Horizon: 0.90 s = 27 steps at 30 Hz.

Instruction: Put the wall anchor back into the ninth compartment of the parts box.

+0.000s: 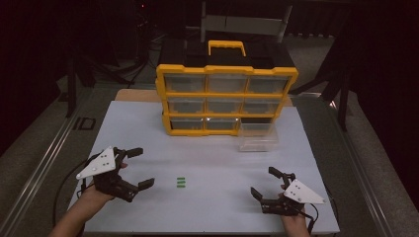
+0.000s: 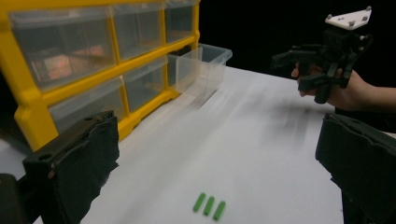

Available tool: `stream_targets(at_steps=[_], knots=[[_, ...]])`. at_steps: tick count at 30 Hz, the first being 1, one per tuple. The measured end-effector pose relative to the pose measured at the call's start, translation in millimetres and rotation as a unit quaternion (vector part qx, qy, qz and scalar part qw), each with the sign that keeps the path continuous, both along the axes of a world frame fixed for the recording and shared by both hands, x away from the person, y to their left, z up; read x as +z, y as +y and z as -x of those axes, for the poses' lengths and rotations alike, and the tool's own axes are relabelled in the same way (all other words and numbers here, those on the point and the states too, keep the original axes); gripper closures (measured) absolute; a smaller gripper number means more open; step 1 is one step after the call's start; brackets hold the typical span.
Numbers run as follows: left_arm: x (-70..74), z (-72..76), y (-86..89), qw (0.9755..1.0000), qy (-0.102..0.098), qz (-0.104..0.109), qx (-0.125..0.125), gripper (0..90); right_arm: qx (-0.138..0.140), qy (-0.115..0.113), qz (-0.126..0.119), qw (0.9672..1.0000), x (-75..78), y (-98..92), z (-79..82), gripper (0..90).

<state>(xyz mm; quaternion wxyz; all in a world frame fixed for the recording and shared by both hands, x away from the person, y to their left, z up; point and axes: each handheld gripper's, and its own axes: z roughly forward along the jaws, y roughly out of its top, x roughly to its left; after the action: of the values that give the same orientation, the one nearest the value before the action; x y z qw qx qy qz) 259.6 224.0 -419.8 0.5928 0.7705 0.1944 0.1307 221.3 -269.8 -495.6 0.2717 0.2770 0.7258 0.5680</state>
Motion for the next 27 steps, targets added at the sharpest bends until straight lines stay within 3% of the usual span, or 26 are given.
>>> stream_targets(at_steps=[4,13,21,27], knots=[[10.1,-8.6,-9.0,0.9999,-0.007,-0.007,-0.011,0.2,0.002,0.001,0.001,1.0000,0.1,0.2,0.2,9.7],[22.9,-27.3,-28.1,0.9983,0.001,-0.010,-0.058,0.2,0.005,-0.001,0.003,1.0000,0.0,0.8,0.0,9.7],[25.0,-39.1,-44.9,0.9960,-0.001,-0.022,-0.087,0.2,0.007,0.003,0.001,1.0000,-0.3,1.4,-0.2,9.7],[16.9,-47.5,-55.3,0.9943,0.008,-0.033,-0.101,0.2,0.009,0.006,0.000,0.9999,-0.8,1.7,-0.4,9.7]])
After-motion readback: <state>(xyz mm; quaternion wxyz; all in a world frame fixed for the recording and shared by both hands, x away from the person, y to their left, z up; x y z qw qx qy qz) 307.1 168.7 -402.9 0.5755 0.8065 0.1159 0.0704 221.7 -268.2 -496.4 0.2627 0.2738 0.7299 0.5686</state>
